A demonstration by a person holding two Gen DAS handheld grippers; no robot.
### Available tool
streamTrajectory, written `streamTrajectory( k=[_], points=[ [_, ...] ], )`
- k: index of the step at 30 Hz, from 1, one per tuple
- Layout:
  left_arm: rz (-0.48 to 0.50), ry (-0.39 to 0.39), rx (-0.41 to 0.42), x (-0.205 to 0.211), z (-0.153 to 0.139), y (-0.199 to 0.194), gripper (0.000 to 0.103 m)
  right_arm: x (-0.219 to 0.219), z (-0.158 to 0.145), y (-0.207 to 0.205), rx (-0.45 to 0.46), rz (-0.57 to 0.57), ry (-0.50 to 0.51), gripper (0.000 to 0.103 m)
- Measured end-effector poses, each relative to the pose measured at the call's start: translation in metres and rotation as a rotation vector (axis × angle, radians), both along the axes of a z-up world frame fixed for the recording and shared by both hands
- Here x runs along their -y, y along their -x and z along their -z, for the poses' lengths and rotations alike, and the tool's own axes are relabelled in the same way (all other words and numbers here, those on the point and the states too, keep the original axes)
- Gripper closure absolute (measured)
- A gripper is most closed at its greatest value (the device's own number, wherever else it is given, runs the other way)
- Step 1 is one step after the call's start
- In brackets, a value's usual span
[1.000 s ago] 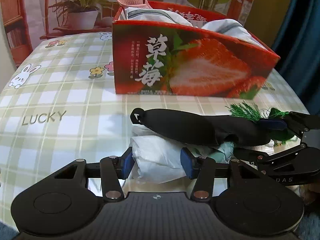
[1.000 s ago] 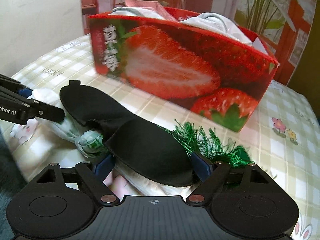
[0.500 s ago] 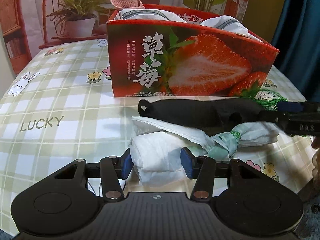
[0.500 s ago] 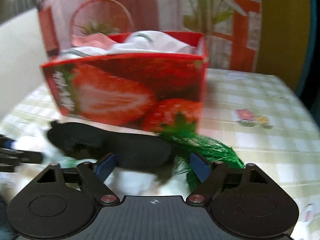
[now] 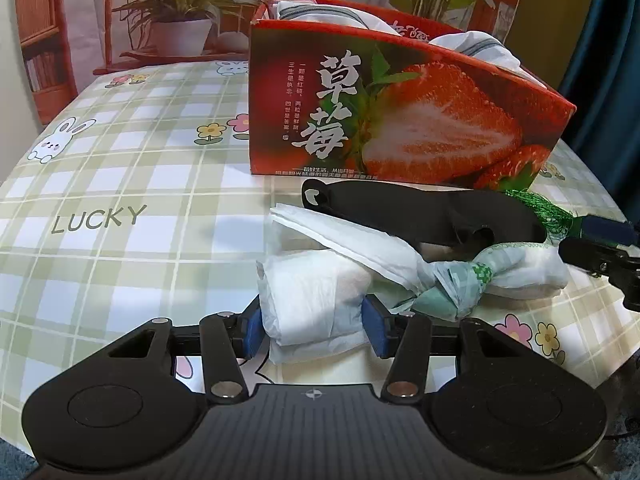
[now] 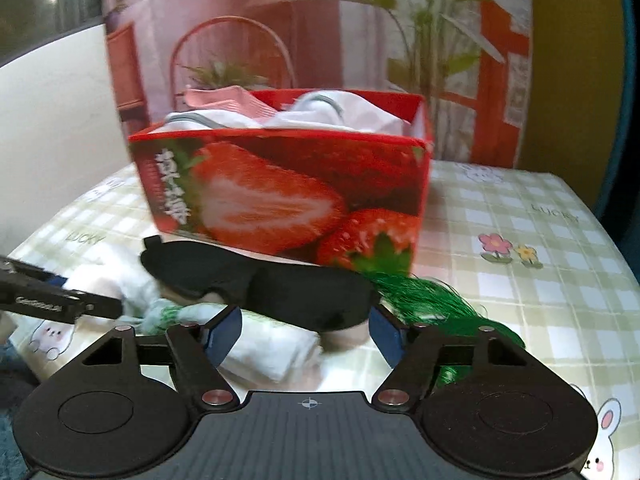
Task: Organize soft objects
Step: 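Close the left tool on the white wrapped bundle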
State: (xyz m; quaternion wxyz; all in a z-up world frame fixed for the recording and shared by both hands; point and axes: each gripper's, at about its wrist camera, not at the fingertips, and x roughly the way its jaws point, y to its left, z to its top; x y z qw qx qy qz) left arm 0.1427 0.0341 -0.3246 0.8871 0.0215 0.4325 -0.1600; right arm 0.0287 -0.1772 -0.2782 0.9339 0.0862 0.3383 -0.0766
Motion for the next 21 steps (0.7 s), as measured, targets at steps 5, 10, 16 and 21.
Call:
streamTrajectory(
  k=[5, 10, 16, 21],
  points=[
    [-0.004, 0.009, -0.004, -0.001, 0.001, -0.001, 0.049, -0.01, -0.004, -0.001, 0.026, -0.041, 0.015, 0.044],
    [-0.004, 0.006, -0.001, -0.001, 0.001, 0.001, 0.049, -0.006, 0.009, -0.004, -0.01, -0.019, -0.041, 0.048],
    [-0.003, 0.006, 0.001, -0.001, 0.002, 0.001, 0.048, 0.003, 0.027, -0.007, -0.042, 0.003, -0.116, 0.062],
    [-0.019, 0.016, 0.002, -0.003, -0.001, 0.001, 0.042, 0.002, 0.033, -0.009, -0.055, -0.008, -0.13, 0.063]
  ],
)
